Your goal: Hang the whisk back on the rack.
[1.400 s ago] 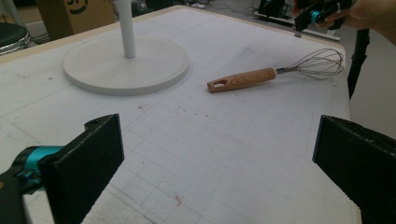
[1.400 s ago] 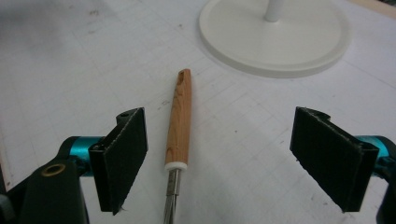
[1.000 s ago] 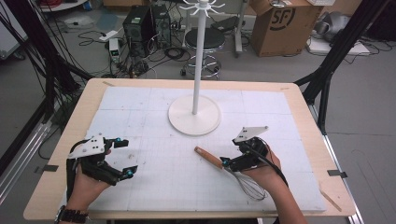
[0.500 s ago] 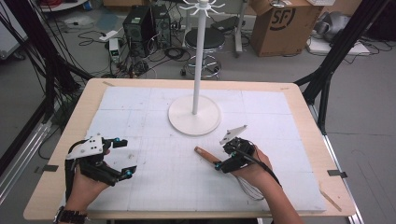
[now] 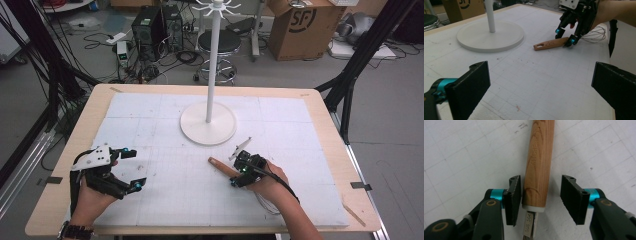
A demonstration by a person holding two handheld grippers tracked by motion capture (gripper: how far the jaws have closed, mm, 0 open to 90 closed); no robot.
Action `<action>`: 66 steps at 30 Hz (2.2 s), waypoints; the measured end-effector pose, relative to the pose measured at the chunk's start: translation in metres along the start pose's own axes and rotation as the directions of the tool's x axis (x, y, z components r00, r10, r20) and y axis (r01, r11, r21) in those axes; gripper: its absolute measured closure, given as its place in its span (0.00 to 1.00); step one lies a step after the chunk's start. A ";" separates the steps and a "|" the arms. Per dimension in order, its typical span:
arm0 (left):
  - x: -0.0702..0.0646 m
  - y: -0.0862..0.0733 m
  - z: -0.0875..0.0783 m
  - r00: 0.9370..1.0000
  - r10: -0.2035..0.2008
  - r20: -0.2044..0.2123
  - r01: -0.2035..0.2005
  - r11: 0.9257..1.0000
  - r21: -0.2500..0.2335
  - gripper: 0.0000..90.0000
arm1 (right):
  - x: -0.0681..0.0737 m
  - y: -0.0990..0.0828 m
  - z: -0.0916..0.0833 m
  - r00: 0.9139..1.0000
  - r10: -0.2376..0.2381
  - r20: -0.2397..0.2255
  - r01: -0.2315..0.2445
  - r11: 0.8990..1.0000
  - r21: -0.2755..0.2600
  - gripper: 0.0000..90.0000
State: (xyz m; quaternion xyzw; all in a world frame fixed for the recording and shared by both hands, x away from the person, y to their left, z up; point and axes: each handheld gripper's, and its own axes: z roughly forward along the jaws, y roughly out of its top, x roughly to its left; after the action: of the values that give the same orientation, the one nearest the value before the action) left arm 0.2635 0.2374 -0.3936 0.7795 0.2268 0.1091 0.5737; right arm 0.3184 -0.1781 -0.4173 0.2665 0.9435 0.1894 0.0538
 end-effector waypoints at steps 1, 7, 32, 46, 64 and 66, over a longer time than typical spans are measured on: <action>0.000 0.000 0.000 1.000 -0.002 0.000 0.002 1.000 -0.001 0.03 | 0.000 0.000 0.000 1.000 0.003 -0.006 -0.003 1.000 0.005 0.60; 0.000 0.000 0.000 1.000 -0.004 0.002 0.004 1.000 -0.002 0.03 | -0.003 0.000 -0.002 0.999 0.005 -0.044 -0.005 1.000 0.004 0.75; 0.000 0.000 0.000 1.000 0.000 0.002 0.000 1.000 -0.001 0.03 | -0.016 -0.009 -0.066 0.998 0.007 -0.062 -0.030 0.929 -0.370 0.78; 0.000 0.000 0.000 1.000 -0.001 0.002 0.001 1.000 -0.002 0.03 | -0.035 -0.015 -0.101 0.989 -0.043 -0.140 -0.041 0.836 -0.548 0.78; -0.001 0.000 0.000 1.000 0.000 0.003 0.000 1.000 -0.002 0.03 | -0.063 0.020 -0.165 0.982 -0.122 -0.142 -0.002 0.752 -0.660 0.78; -0.001 0.001 0.000 1.000 0.000 0.003 0.000 1.000 -0.003 0.03 | -0.065 0.024 -0.168 0.981 -0.138 -0.134 0.013 0.743 -0.669 0.78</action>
State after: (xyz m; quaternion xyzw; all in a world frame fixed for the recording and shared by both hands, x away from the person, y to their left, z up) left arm 0.2632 0.2368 -0.3930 0.7789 0.2255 0.1083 0.5751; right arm 0.3517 -0.2488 -0.2532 0.1735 0.8249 0.5334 0.0701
